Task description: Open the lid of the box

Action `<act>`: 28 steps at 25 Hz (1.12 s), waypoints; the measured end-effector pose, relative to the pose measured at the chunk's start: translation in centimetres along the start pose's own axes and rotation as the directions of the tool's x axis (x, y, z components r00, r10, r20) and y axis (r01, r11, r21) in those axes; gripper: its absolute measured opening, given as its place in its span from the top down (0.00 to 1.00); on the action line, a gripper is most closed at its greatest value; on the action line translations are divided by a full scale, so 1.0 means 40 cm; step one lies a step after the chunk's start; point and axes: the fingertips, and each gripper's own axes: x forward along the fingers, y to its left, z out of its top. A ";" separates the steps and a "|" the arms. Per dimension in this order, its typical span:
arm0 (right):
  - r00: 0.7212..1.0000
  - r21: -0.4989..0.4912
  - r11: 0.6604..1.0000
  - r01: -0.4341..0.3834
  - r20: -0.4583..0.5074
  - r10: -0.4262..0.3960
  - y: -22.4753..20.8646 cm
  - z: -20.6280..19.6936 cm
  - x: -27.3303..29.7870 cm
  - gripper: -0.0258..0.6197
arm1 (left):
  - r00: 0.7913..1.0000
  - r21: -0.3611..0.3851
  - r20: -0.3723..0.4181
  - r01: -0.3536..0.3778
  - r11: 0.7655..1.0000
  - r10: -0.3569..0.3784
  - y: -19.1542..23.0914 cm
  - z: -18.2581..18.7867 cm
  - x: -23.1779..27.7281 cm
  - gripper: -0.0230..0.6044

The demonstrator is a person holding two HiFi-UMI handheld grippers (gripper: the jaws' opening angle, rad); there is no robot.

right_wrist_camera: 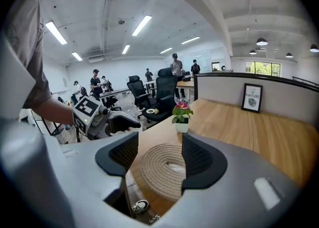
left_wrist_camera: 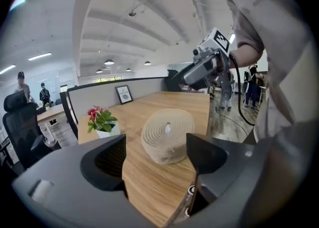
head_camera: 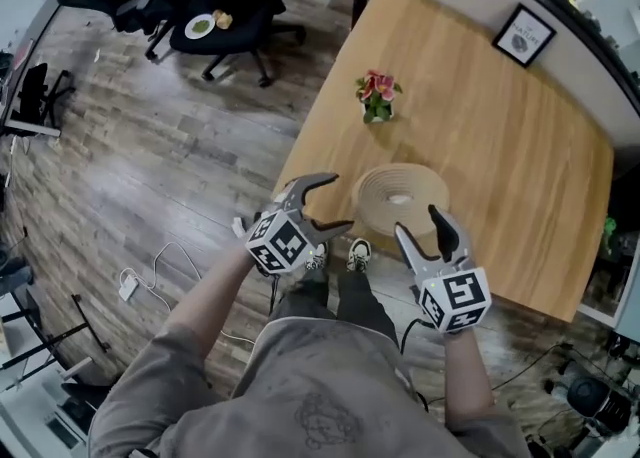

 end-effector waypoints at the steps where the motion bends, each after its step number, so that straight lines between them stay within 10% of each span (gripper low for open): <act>1: 1.000 -0.004 1.000 -0.006 -0.015 0.006 0.003 -0.015 0.012 0.56 | 1.000 0.019 -0.015 0.015 1.000 -0.015 -0.007 -0.020 0.015 0.36; 28: 0.922 -0.192 0.962 -0.194 -0.372 0.111 0.089 -0.257 0.210 0.56 | 0.967 0.066 -0.094 0.244 0.968 -0.237 -0.067 -0.184 0.250 0.37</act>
